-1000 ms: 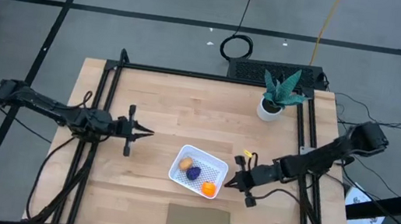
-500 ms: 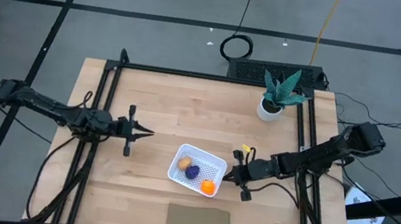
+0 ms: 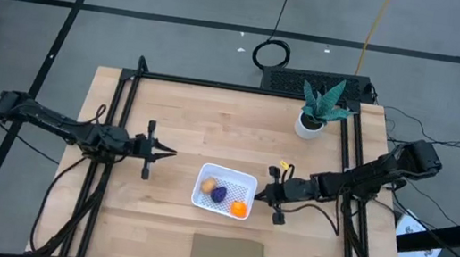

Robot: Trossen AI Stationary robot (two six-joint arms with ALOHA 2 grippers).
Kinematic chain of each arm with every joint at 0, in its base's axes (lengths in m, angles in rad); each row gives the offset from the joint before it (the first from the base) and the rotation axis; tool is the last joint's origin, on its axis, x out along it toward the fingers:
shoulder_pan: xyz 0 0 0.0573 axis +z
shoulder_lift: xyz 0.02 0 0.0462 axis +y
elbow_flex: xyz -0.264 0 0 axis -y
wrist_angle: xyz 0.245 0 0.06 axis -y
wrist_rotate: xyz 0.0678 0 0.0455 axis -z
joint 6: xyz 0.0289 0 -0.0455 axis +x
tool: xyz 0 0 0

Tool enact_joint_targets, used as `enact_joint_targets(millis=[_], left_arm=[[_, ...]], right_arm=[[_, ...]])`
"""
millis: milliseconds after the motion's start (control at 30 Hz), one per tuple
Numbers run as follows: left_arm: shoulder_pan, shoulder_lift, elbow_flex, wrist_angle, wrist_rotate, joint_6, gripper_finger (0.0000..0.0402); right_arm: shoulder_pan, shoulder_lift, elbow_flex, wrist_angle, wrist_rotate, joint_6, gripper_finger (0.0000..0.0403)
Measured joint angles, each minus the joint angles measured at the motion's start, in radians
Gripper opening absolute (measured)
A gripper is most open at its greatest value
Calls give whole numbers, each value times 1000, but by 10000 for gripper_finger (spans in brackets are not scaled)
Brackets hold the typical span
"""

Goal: Pick and placing Produce into tupperware
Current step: Adjust the basket

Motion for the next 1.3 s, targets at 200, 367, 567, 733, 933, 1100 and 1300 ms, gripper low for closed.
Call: enact_joint_targets(millis=[200,367,567,733,933,1100,1300], left_arm=[[0,0,0,0,0,-1,31],[0,0,0,0,0,-1,31],[0,0,0,0,0,-2,31],[0,0,0,0,0,-2,31],[0,0,0,0,0,-2,31],[0,0,0,0,1,-2,31],[0,0,0,-1,1,1,31]], right_arm=[[-14,0,0,40,2,-5,0],[-23,0,0,81,2,-8,0],[-36,0,0,88,2,1,0],[-40,0,0,80,2,8,0],[-40,0,0,54,-1,26,0],[-40,0,0,37,-1,34,0],[-46,0,0,44,1,33,0]])
